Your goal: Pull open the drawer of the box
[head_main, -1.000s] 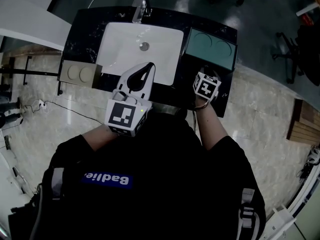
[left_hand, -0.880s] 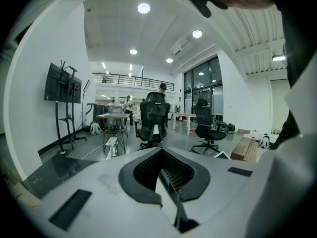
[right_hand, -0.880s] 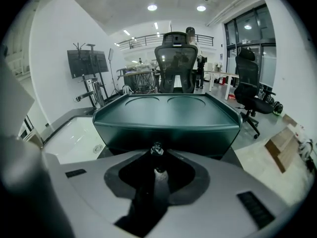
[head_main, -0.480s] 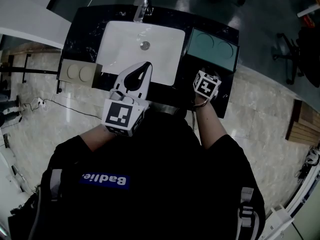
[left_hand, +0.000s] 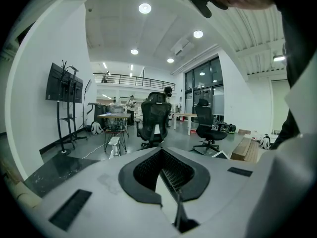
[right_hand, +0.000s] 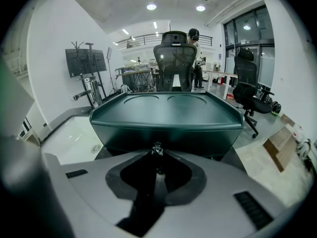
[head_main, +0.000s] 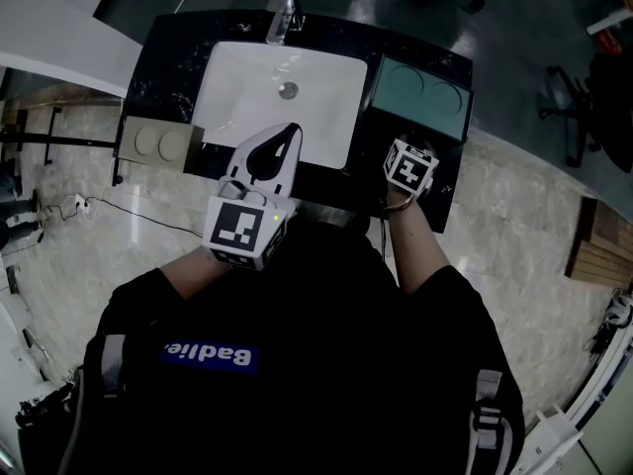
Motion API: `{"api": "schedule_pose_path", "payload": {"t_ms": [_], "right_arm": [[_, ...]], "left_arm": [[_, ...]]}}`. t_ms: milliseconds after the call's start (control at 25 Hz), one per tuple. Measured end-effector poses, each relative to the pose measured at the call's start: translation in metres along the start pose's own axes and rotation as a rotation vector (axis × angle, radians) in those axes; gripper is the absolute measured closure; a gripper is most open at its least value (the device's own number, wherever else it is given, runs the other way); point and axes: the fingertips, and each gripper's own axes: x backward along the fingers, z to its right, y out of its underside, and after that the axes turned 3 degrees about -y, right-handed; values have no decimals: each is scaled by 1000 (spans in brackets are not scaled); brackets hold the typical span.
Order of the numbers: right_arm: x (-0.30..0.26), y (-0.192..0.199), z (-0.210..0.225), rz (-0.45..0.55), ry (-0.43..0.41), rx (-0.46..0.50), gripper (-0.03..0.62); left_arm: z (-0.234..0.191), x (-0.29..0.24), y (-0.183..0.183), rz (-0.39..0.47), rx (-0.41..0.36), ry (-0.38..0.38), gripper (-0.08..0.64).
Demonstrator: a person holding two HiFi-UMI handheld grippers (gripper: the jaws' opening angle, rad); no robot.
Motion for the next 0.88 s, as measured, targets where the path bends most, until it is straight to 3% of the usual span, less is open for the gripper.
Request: {"api": "schedule_pose_path", "payload": {"t_ms": [520,880], "right_arm": [[15,15,-4,-5,-6,4,525],[31,35,-9,-20,-4,2,525]], "left_arm": [[11,7,-3,13,-26,38,560],[12,20,-2,25,-5,42,560]]}}
